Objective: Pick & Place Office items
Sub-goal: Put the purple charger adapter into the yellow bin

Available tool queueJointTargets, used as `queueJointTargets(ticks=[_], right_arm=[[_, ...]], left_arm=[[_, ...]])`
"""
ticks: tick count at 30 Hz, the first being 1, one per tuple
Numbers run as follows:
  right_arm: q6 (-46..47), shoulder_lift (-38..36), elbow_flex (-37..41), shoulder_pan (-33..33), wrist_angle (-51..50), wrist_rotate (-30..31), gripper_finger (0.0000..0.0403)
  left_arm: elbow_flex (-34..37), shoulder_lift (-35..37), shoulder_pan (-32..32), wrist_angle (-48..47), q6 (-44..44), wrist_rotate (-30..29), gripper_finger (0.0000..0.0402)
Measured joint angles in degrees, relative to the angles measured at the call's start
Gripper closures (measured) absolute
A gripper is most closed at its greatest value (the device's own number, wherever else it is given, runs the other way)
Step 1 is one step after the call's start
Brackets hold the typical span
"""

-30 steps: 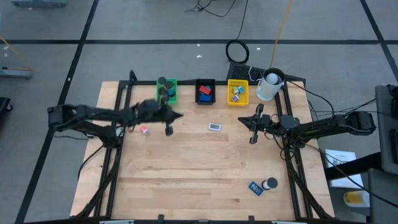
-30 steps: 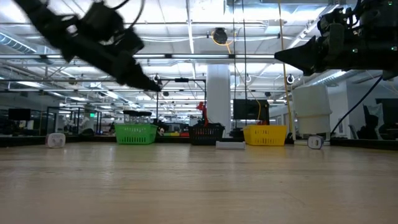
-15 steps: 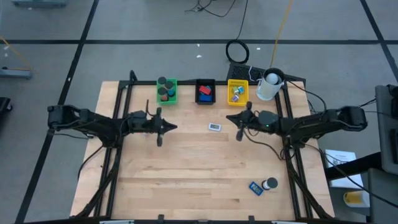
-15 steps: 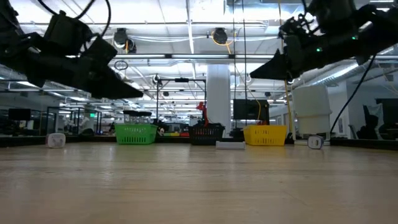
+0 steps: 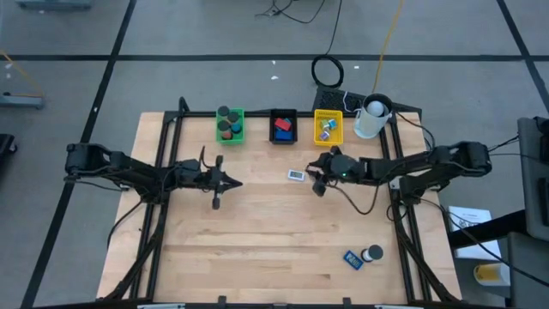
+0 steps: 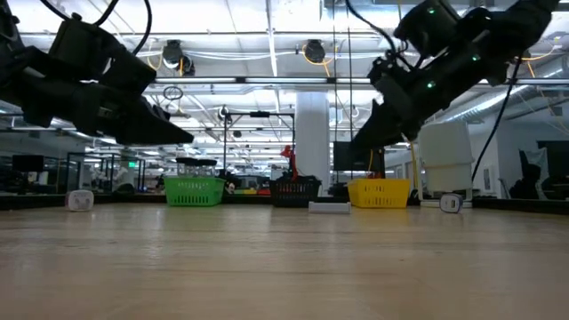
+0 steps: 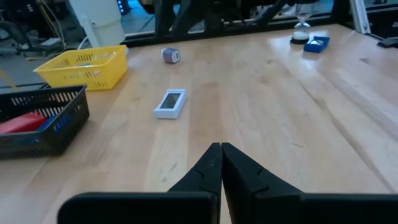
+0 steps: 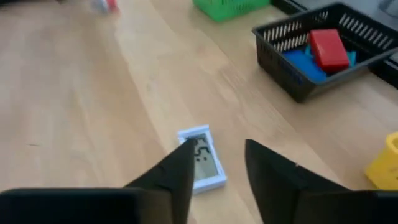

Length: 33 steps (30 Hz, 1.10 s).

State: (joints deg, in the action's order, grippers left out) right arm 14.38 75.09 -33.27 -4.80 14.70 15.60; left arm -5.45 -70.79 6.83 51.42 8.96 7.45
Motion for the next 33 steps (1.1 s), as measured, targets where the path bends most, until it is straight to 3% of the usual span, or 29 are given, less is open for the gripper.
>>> queueJointTargets(ticks=[8, 16, 20, 26, 33], right_arm=[[-5.73, 7.51, -4.68, 4.32, -2.92, 2.6, 0.017], [-5.74, 4.41, -4.68, 5.02, -4.91, 5.44, 0.0094], [-5.66, 0.62, -4.86, 5.03, -9.73, 5.4, 0.0077], [-3.26, -5.09, -9.53, 5.05, -30.71, 7.02, 0.0074], [-13.72, -6.62, -11.26, 7.48, -39.57, 6.86, 0.0078]], left_arm=[[0.02, -0.01, -0.52, 0.8, 0.13, -1.85, 0.0383], [4.24, -0.01, -0.48, 7.96, -0.52, -8.66, 0.0391], [4.61, -0.02, -0.48, 8.91, -1.82, -9.26, 0.0378], [4.61, -0.12, -0.48, 8.72, -2.47, -9.23, 0.0376], [4.61, -0.12, -0.5, 8.52, -2.85, -9.14, 0.0376]])
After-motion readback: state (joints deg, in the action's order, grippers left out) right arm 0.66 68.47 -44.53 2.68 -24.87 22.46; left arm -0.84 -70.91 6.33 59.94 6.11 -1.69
